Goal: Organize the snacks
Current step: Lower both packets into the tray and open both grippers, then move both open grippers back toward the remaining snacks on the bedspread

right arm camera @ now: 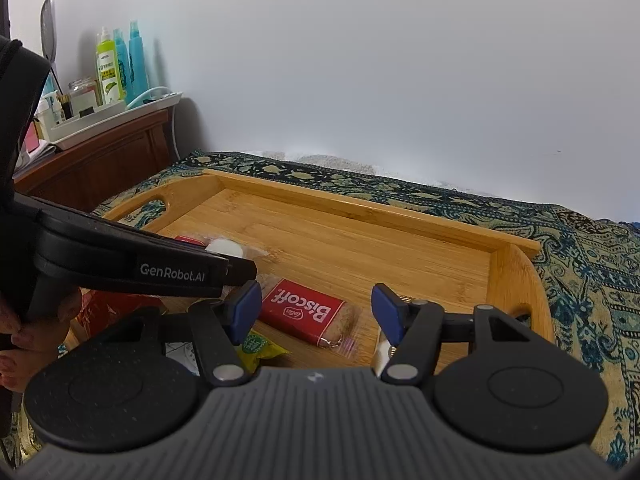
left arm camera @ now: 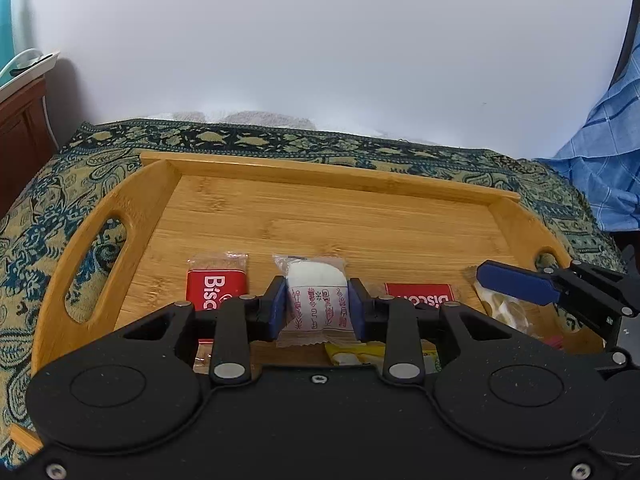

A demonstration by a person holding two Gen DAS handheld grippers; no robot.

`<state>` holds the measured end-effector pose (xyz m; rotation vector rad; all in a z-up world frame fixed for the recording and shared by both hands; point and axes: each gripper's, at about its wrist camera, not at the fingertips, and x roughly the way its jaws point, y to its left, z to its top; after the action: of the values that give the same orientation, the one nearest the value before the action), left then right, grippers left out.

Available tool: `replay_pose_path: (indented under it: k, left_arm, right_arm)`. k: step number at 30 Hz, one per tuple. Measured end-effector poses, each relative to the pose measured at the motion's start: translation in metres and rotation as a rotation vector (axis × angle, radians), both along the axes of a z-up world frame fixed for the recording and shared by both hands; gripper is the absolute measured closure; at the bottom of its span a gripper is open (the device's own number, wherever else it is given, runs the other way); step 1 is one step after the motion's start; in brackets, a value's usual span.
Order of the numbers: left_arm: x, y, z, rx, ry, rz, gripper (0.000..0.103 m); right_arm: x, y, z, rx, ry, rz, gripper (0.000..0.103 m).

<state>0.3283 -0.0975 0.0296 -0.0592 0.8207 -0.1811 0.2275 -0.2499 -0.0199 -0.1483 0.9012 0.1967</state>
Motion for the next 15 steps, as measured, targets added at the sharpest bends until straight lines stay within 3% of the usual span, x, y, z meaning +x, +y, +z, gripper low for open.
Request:
replay_pose_path:
  k: [2,8,13,15]
  left_arm:
    - [-0.001,0.000,0.002,0.000,-0.002,0.008,0.071]
    - [-0.018,0.010,0.024,-0.028,-0.036,0.028,0.049]
    - [-0.048,0.017,0.052,0.002,-0.096,0.022,0.022]
    - [-0.065,0.020,0.063,0.006,-0.124,0.004,0.019]
  right_arm:
    - [-0.001,-0.002,0.001,0.010,-0.009,-0.006,0.036]
    - [-0.010,-0.006,0.017,0.079,-0.059,-0.065,0.028]
    - [-0.030,0.000,0.043,0.089,-0.118,-0.086,0.018]
    - [-0.042,0.002,0.055,0.095,-0.139,-0.097,0.016]
